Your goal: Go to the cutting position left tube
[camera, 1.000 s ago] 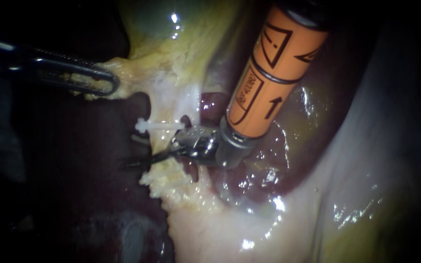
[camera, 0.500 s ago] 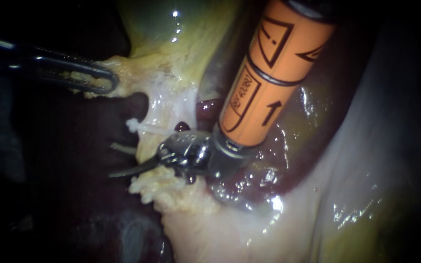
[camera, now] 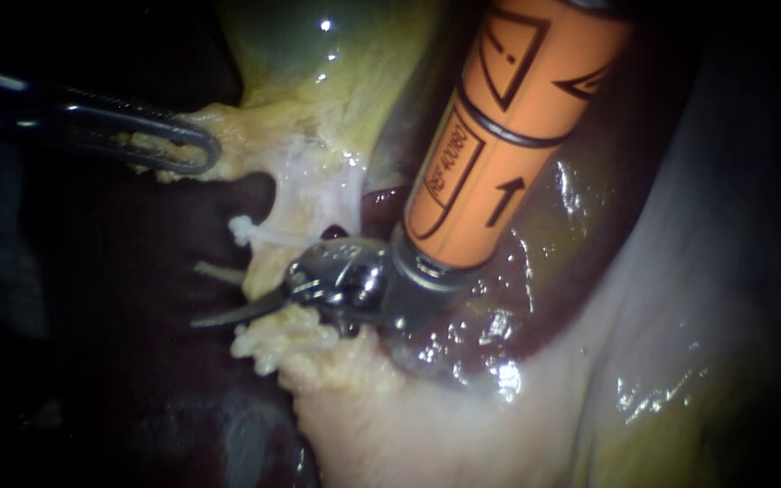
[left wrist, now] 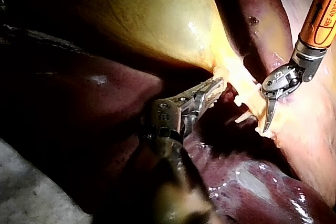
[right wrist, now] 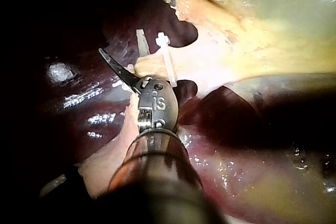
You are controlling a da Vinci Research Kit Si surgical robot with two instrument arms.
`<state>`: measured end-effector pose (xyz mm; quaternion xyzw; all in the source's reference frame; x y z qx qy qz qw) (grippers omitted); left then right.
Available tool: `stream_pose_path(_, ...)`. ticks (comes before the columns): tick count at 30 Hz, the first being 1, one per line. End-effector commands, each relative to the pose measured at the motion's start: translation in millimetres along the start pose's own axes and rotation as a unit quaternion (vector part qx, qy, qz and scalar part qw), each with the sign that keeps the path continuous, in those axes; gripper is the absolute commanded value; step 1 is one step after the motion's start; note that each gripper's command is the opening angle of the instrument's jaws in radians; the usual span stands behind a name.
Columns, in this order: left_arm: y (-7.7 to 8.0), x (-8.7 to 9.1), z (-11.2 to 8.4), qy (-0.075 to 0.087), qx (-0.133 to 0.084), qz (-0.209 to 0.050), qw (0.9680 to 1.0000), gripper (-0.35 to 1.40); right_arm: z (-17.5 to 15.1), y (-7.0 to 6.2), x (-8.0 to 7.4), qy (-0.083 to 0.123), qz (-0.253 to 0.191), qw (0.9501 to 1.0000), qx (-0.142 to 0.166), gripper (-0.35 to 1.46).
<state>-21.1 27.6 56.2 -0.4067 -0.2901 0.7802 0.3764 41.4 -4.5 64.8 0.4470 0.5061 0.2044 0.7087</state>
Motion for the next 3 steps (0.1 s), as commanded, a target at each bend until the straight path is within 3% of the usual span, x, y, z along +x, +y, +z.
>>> stream_pose_path(1, 0.0, 0.0, 0.0, 0.0, 0.0, 0.0, 1.0, -0.35, 0.0, 0.0, 0.0, 0.0, 0.0, 1.0, 0.0, 1.43)
stream_pose_path(3, 0.0, 0.0, 0.0, 0.0, 0.0, 0.0, 1.0, -0.35, 0.0, 0.0, 0.0, 0.0, 0.0, 1.0, 0.0, 1.43)
